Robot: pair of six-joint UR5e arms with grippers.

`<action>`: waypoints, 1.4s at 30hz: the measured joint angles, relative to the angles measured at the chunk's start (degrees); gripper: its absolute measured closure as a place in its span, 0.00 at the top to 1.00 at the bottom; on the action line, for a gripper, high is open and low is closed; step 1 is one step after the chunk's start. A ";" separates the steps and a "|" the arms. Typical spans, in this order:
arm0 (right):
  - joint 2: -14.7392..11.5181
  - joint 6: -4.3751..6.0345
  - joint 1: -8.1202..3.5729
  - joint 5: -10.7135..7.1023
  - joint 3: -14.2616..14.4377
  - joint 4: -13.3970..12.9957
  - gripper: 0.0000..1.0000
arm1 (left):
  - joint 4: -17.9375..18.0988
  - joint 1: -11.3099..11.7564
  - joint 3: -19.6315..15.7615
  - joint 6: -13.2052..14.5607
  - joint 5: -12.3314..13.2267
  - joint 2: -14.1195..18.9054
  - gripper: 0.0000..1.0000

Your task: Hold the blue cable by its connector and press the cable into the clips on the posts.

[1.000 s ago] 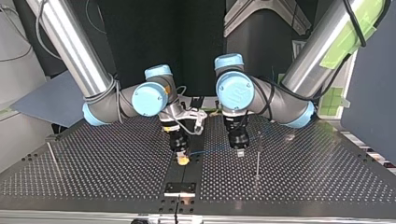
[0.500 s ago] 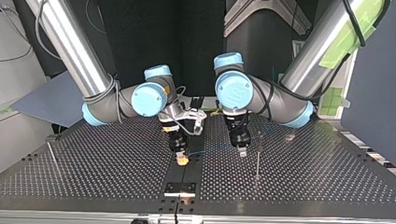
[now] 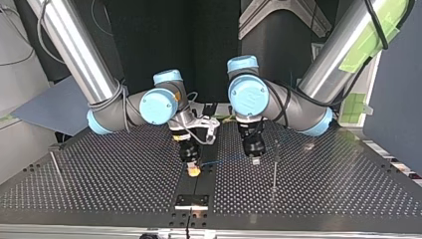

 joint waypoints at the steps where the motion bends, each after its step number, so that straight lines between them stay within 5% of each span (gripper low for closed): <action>1: -0.01 0.00 0.00 0.00 0.00 0.00 0.00 | 0.02 -0.02 0.00 0.03 0.26 0.00 0.01; 11: 0.00 0.06 -0.07 0.00 0.04 0.06 0.00 | 0.15 -0.26 0.00 -0.20 0.86 0.00 0.01; 20: 0.00 1.25 -0.56 0.05 1.34 1.21 0.00 | 0.66 -1.64 0.00 -1.81 0.73 -0.12 0.01; 36: 0.00 1.82 -2.28 1.47 9.42 0.73 0.00 | 0.26 -3.97 -0.07 -4.50 0.15 -5.16 0.01; 42: -0.05 1.67 -3.30 1.89 12.93 -1.36 0.00 | 0.41 -4.70 -1.02 -5.36 -0.32 -6.58 0.01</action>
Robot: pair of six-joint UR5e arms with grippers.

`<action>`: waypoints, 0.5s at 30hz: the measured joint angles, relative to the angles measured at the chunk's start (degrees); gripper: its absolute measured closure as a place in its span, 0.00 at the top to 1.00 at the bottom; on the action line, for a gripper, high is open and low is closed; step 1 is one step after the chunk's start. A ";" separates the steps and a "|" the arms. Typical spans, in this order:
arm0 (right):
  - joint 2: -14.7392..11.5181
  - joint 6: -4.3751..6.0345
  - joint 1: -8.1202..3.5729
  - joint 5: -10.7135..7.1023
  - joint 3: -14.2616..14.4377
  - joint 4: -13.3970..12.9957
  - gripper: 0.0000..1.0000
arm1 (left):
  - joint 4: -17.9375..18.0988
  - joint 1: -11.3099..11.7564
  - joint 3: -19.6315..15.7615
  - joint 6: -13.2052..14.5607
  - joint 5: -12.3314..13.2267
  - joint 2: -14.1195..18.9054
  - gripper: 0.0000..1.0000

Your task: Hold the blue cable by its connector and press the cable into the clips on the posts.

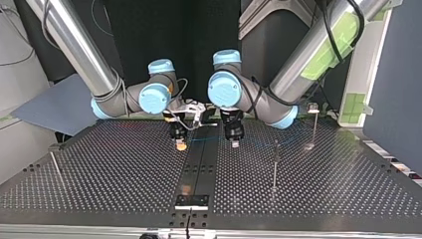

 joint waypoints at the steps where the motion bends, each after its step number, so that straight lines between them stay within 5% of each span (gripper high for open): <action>1: 0.00 -0.16 -0.16 0.06 0.78 -0.45 0.00 | 0.05 -0.12 -0.18 -0.08 -0.01 -0.27 0.01; 15: -0.11 -2.80 -1.35 2.19 8.23 -6.91 0.00 | 5.69 -1.13 -5.15 -0.02 -1.63 -0.84 0.01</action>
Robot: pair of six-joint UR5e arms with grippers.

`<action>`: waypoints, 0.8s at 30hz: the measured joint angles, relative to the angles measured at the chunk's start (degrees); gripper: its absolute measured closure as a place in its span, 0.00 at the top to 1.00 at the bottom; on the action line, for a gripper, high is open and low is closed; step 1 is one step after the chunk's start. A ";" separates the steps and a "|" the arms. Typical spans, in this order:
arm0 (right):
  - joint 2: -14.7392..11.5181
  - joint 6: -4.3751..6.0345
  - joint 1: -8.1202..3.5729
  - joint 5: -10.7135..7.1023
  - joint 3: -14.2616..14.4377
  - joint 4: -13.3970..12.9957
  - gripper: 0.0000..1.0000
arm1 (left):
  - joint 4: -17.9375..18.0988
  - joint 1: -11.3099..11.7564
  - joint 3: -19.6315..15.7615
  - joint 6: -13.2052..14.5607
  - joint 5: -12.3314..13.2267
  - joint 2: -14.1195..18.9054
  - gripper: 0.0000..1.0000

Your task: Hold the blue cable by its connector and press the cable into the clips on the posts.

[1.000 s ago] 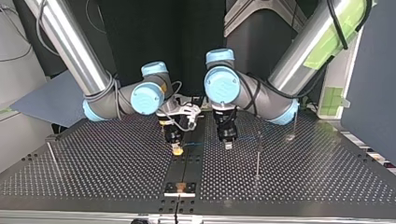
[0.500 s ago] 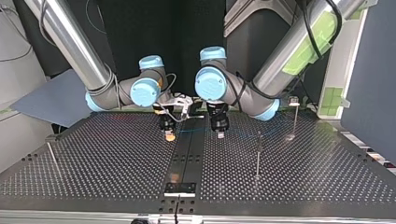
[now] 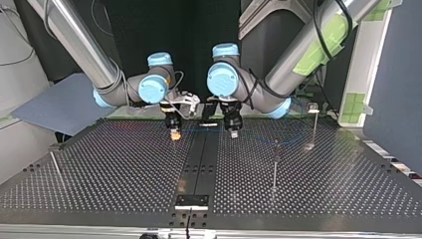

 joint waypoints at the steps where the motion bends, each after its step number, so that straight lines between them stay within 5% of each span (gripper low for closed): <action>1: 0.00 -0.07 -0.05 0.15 0.49 -0.48 0.00 | 0.55 -0.05 -0.47 0.07 -0.11 -0.03 0.01; 24: -0.01 -0.44 0.06 1.83 12.25 -12.22 0.00 | 6.56 -2.97 -2.70 1.50 -0.35 -6.38 0.01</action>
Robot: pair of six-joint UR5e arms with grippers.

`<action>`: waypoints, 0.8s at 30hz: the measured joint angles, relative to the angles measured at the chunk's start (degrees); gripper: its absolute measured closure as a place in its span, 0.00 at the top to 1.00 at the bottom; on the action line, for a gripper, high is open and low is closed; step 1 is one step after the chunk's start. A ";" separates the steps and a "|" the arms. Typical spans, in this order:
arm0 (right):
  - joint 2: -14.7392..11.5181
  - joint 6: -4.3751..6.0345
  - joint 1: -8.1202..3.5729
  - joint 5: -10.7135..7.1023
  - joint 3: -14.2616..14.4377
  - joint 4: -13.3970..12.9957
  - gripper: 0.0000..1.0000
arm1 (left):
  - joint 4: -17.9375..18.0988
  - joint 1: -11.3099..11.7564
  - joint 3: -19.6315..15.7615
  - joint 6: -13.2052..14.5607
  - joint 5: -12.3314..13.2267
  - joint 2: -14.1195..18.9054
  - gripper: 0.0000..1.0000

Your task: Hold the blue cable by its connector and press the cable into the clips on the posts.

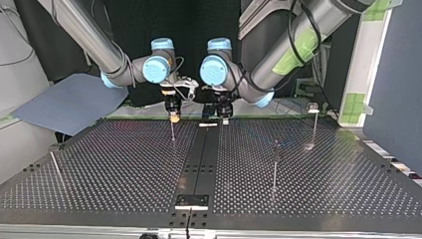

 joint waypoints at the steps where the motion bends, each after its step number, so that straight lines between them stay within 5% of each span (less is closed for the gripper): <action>1: 0.00 -0.01 -0.04 0.24 0.61 -0.62 0.00 | 0.19 -0.17 0.00 -0.06 0.00 -0.29 0.01; 10: 0.00 -0.07 -0.56 1.48 5.39 -5.39 0.00 | 2.36 -1.64 0.00 -0.57 -0.01 -4.92 0.01; 24: 0.06 -0.56 -1.83 2.41 12.34 -10.63 0.00 | 6.77 -4.45 -0.14 0.59 0.14 -6.75 0.01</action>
